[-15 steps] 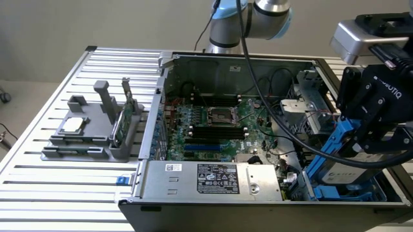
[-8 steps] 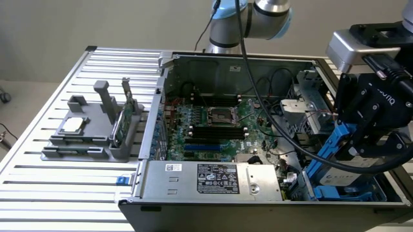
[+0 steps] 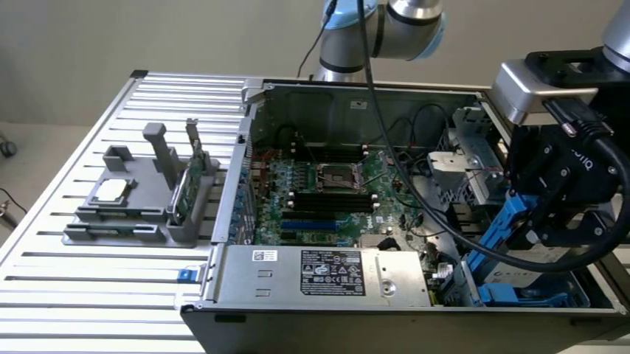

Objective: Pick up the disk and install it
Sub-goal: 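Pick up the disk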

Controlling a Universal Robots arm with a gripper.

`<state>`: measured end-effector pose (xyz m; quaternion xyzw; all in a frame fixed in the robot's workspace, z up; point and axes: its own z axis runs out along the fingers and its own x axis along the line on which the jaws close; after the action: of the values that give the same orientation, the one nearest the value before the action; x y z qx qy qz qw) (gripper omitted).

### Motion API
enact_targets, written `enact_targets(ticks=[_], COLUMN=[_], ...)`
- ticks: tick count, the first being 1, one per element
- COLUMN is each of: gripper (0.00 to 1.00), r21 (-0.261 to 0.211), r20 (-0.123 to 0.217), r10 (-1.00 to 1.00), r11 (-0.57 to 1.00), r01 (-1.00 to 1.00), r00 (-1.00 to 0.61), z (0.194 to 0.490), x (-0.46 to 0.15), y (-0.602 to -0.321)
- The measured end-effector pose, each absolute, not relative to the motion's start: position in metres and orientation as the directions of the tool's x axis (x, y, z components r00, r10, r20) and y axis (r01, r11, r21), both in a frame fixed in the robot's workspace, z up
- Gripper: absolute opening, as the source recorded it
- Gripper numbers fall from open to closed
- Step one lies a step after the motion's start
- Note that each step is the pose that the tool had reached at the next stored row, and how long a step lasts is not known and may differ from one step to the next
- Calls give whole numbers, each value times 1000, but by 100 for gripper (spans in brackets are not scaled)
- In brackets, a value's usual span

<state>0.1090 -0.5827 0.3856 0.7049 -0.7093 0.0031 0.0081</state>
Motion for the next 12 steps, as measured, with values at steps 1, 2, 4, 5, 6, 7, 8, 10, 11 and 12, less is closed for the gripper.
enact_targets(ticks=[1,2,4,5,6,7,8,10,11,12], gripper=[33,33,33,33,33,33,33,34,34,40], r21=[7,7,6,6,6,6,5,5,5,4], r20=[16,16,16,15,15,15,16,15,16,16], r10=[-1000,-1000,-1000,-1000,-1000,-1000,-1000,-1000,-1000,-1000], r11=[6,6,6,6,6,6,6,6,6,6], r01=[-1000,-1000,-1000,-1000,-1000,-1000,-1000,-1000,-1000,-1000], r00=[-6,-6,-6,-6,-6,-6,-6,-6,-6,-6], z=[385,384,382,382,381,380,380,378,378,377], x=[109,109,109,109,109,109,109,109,109,109], y=[-583,-583,-583,-583,-584,-584,-584,-584,-584,-584])
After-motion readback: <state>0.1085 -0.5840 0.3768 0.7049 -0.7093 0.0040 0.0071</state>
